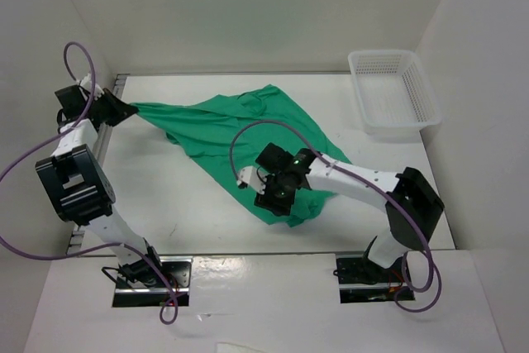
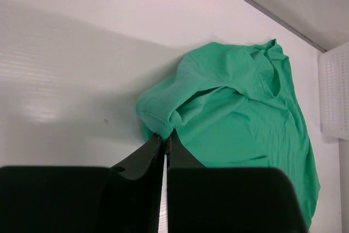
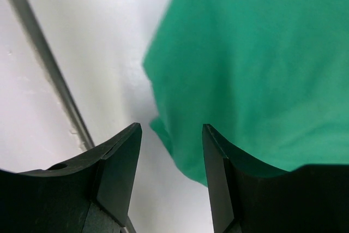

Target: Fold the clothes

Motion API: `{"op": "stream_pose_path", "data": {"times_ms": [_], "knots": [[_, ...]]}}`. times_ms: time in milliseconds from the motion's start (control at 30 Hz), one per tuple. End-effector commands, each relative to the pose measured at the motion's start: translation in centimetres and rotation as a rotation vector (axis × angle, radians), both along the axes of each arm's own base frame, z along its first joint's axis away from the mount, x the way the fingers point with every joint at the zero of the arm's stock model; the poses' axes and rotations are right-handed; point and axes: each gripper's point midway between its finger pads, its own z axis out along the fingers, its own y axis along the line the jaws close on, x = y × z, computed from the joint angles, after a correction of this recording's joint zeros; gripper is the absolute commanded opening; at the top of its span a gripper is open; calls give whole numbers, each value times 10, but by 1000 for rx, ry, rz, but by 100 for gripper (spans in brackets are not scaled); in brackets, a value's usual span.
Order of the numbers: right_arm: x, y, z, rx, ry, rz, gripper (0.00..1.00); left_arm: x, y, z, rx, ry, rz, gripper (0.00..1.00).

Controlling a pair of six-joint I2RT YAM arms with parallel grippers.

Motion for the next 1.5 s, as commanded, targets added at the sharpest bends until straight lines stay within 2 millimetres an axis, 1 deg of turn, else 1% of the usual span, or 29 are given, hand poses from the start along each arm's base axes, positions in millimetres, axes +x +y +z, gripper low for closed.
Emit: {"op": "stream_pose_path", "data": {"times_ms": [0, 33, 67, 167, 200, 233, 267, 300, 400, 467, 500, 533, 600, 700, 900, 967, 1000, 1033, 1067, 1100, 1133, 1167, 1200, 1300, 1333, 1367, 1400, 1433, 1467], "knots": [[-21, 18, 1, -17, 29, 101, 56, -3, 20, 22, 35, -74, 31, 3], [-24, 19, -4, -29, 38, 110, 56, -8, 27, 21, 35, -71, 48, 3], [-22, 21, -1, -21, 32, 111, 56, -10, 26, 17, 29, -62, 48, 3], [-25, 24, -10, -38, 44, 121, 54, -16, 35, 18, 42, -57, 63, 3], [-27, 20, -17, -59, 60, 121, 54, -19, 33, 16, 44, -48, 59, 3], [-28, 19, -21, -60, 61, 121, 53, -22, 38, 20, 49, -56, 71, 3], [-27, 18, -24, -74, 60, 118, 53, -24, 36, 15, 40, -40, 71, 3], [-29, 16, -31, -85, 72, 109, 53, -27, 42, 18, 53, -50, 80, 3], [-30, 9, -44, -123, 85, 106, 53, -29, 45, 17, 57, -43, 84, 3], [-28, 6, -48, -145, 76, 100, 53, -35, 54, 19, 57, -42, 107, 3], [-30, 3, -53, -160, 84, 110, 53, -35, 53, 20, 61, -47, 96, 3], [-26, 4, -53, -158, 68, 107, 53, -38, 57, 16, 56, -40, 108, 3], [-28, -2, -65, -198, 81, 113, 53, -46, 66, 19, 65, -41, 130, 3], [-29, -5, -72, -220, 95, 123, 53, -55, 82, 21, 86, -44, 161, 3], [-20, -8, -86, -263, 63, 122, 53, -83, 111, 8, 62, -13, 201, 3], [-18, -9, -93, -284, 59, 119, 42, -89, 115, 7, 75, -16, 192, 3], [-14, -8, -93, -280, 44, 116, 24, -93, 118, 6, 70, -11, 194, 3], [-14, -10, -96, -295, 44, 105, 15, -96, 114, 3, 69, -2, 189, 3], [-8, -11, -96, -293, 31, 92, 8, -99, 117, 3, 85, -11, 182, 3], [-8, -11, -96, -293, 31, 91, 3, -102, 114, 2, 89, -5, 175, 3], [-5, -11, -94, -285, 27, 82, 0, -106, 109, 0, 84, 2, 160, 3], [-3, -8, -88, -274, 18, 81, 0, -108, 108, 4, 116, -8, 146, 3], [1, -9, -82, -267, 14, 68, 0, -110, 104, -1, 111, -2, 130, 3], [17, -2, -45, -204, -25, 51, 0, -117, 93, 0, 127, -5, 84, 3], [19, -6, -29, -197, -32, 48, 0, -121, 90, 0, 126, 6, 75, 3], [27, 3, -9, -165, -68, 66, 0, -123, 86, -1, 122, 7, 58, 3], [32, 3, 3, -156, -80, 67, 0, -126, 84, 0, 134, 10, 46, 3], [29, 2, 15, -153, -76, 83, 0, -127, 81, -1, 132, 9, 32, 3], [37, 11, 39, -105, -123, 88, 0, -127, 81, 3, 148, 0, 28, 3]]}}
